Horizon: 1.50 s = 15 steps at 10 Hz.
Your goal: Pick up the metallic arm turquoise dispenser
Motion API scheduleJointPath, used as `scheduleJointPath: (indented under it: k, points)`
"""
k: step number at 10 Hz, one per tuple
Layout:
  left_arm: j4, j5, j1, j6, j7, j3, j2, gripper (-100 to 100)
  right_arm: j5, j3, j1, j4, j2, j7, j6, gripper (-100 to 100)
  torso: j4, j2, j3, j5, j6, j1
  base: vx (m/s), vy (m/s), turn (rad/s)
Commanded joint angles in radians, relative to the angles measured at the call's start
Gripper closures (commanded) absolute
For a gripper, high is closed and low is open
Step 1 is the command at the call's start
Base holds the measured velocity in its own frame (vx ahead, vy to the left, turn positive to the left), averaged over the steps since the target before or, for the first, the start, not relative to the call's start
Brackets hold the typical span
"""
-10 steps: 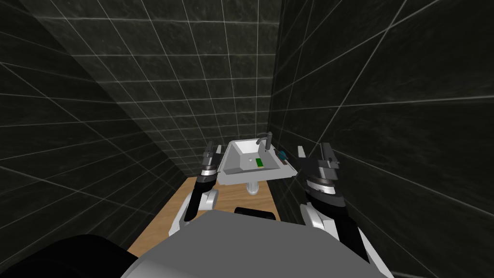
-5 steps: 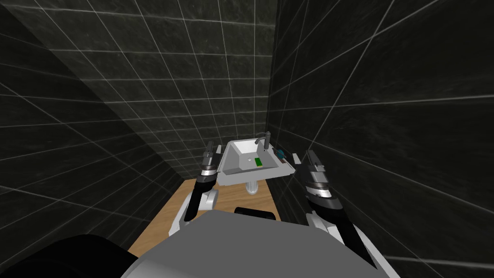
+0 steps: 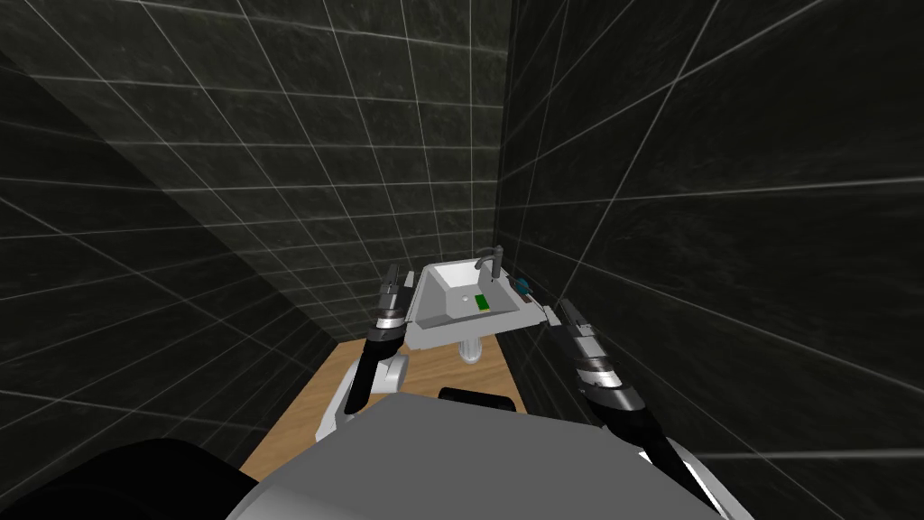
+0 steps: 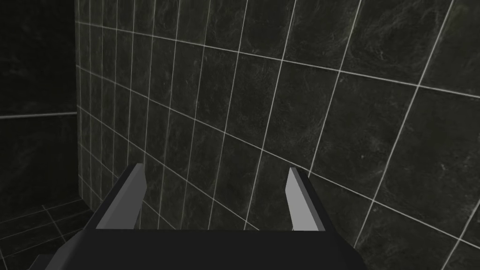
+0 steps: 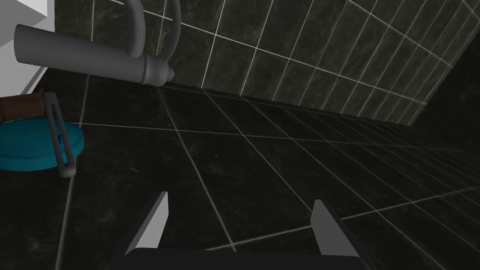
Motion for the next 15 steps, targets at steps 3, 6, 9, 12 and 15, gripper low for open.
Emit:
scheduleJointPath:
  k: [3,6,9,12,15]
  points:
    - [0.0,0.0,0.0,0.0,0.0,0.0,0.0,0,-0.004,0.007,0.026,0.055,-0.093,0.005,0.014,-100,0.0,0.0,0.0,0.0,0.0,0.0,-0.006,0.038,-0.054]
    - [0.0,0.0,0.0,0.0,0.0,0.0,0.0,0,-0.004,0.024,0.07,0.132,-0.184,0.01,0.024,-100,0.0,-0.001,0.0,0.0,-0.001,0.0,0.005,0.041,-0.074]
    - [0.0,0.0,0.0,0.0,0.0,0.0,0.0,0,-0.002,0.035,0.092,0.173,-0.257,0.013,0.029,-100,0.0,0.0,0.0,0.0,0.0,0.001,-0.003,0.055,-0.059]
    - [0.0,0.0,0.0,0.0,0.0,0.0,0.0,0,0.004,0.06,0.134,0.257,-0.342,0.017,0.04,-100,0.0,-0.001,-0.001,0.0,-0.001,0.0,0.009,0.054,-0.066]
    - [0.0,0.0,0.0,0.0,0.0,0.0,0.0,0,0.009,0.075,0.154,0.304,-0.416,0.019,0.045,-100,0.0,-0.002,-0.001,0.0,-0.001,-0.001,0.009,0.043,-0.033]
